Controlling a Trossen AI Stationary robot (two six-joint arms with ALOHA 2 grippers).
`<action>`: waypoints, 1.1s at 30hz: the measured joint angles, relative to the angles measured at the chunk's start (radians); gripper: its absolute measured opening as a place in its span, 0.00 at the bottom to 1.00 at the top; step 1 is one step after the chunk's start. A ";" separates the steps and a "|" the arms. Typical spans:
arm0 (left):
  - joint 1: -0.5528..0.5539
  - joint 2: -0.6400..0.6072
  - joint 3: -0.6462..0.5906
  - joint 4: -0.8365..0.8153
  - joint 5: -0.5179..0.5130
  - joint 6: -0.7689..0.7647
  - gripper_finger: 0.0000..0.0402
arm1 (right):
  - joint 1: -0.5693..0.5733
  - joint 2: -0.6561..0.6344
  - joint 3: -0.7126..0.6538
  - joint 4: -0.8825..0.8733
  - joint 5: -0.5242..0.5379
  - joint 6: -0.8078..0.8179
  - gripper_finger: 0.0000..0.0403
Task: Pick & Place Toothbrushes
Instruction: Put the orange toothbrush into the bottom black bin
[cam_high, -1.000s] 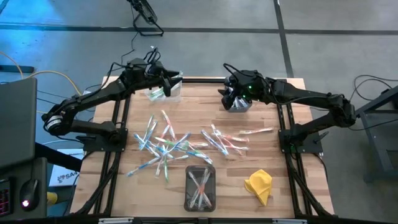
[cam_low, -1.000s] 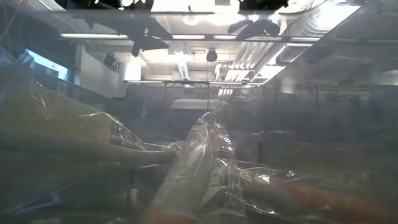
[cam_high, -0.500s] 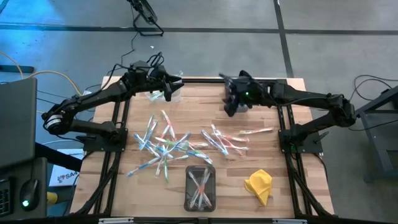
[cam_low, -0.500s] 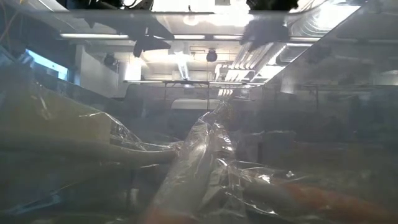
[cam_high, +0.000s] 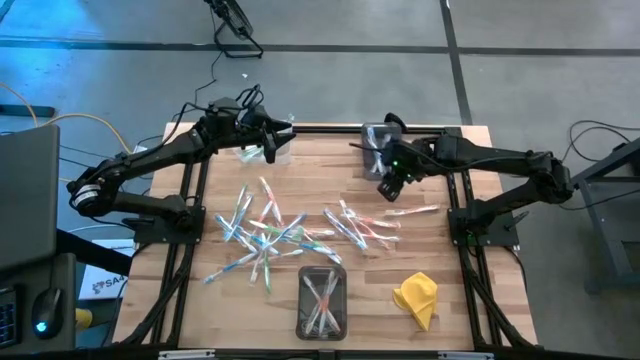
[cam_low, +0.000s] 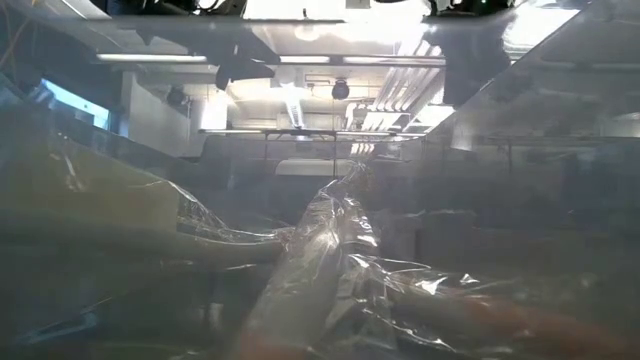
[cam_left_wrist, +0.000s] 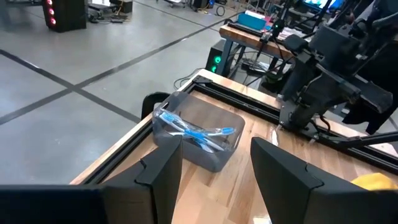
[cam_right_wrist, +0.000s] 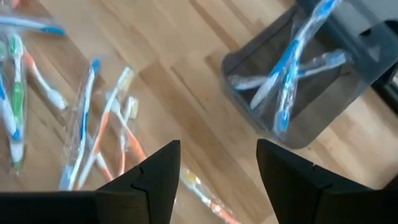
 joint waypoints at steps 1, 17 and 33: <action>0.000 0.000 0.000 0.000 0.000 0.000 0.46 | 0.000 0.000 0.000 -0.010 -0.012 -0.002 0.51; 0.000 0.000 0.000 -0.001 0.001 0.002 0.46 | 0.003 0.000 -0.262 0.011 -0.200 -0.372 0.51; 0.000 0.000 0.000 -0.001 0.003 -0.001 0.46 | 0.006 0.009 -0.532 0.258 -0.158 -0.401 0.51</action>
